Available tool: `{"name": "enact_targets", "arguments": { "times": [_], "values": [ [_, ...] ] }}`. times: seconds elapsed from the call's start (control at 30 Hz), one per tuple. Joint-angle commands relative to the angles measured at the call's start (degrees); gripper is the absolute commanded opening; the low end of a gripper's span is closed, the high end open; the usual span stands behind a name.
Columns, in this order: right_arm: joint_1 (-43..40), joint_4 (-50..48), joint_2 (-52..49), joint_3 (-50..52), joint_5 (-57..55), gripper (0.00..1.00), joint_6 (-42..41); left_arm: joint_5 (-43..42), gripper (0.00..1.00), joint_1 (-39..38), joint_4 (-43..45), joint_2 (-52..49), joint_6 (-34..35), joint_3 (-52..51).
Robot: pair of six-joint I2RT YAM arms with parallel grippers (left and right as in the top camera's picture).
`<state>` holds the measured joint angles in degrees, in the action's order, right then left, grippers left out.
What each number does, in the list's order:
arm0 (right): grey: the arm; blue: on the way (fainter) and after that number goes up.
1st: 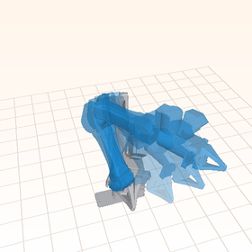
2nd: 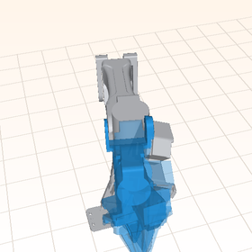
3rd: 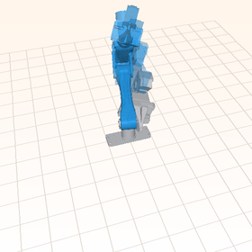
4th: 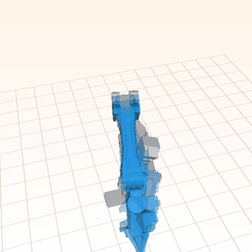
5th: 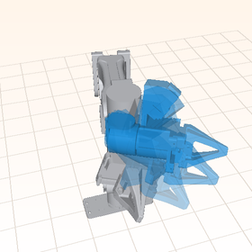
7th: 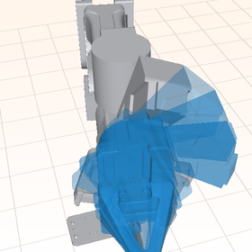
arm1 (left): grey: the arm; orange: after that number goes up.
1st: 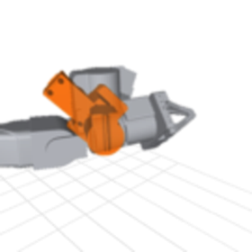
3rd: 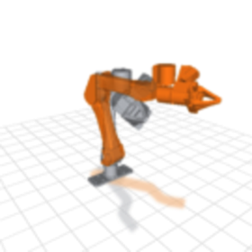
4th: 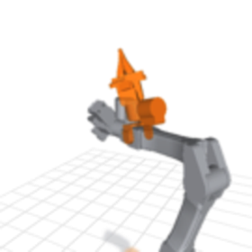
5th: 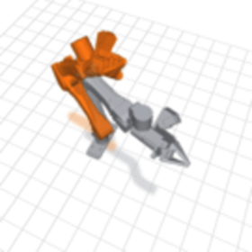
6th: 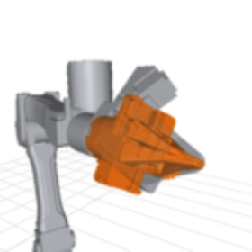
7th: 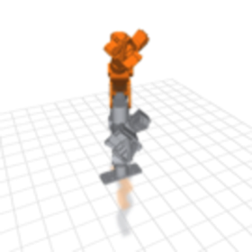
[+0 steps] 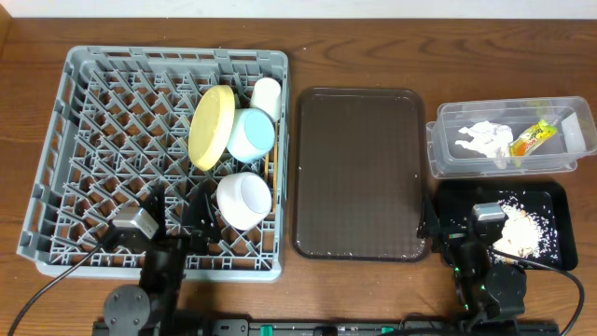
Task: Sort waste into correct bins and load items into the dishwasher rack
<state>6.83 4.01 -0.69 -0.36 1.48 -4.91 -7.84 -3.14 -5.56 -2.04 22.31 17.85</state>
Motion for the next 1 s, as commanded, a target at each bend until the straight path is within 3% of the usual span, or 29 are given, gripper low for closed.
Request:
{"name": "enact_targets", "arguments": {
  "times": [0.0, 0.2, 0.43, 0.57, 0.83, 0.97],
  "values": [
    [-0.02, 0.26, 0.35, 0.04, -0.37, 0.99, 0.90, -0.76, 0.90, 0.22, 6.43, 1.27, -0.13, -4.50],
    [-0.02, 0.26, 0.35, 0.04, -0.37, 0.99, 0.90, -0.74, 0.90, 0.22, 16.87, 1.97, -0.15, -11.78],
    [-0.02, 0.26, 0.35, 0.04, -0.37, 0.99, 0.90, -0.74, 0.90, 0.24, 17.51, 1.97, -1.51, -17.27],
    [-0.02, 0.26, 0.35, 0.04, -0.37, 0.99, 0.90, -0.55, 0.90, 0.22, 12.90, 1.97, -4.02, -17.62],
    [-0.02, 0.26, 0.35, 0.04, -0.37, 0.99, 0.90, -0.46, 0.90, 0.22, 1.88, 1.97, -17.38, -17.62],
    [-0.02, 0.26, 0.35, 0.04, -0.37, 0.99, 0.90, -0.50, 0.90, 0.24, 2.16, 1.97, -23.37, -17.62]
  ]
}}
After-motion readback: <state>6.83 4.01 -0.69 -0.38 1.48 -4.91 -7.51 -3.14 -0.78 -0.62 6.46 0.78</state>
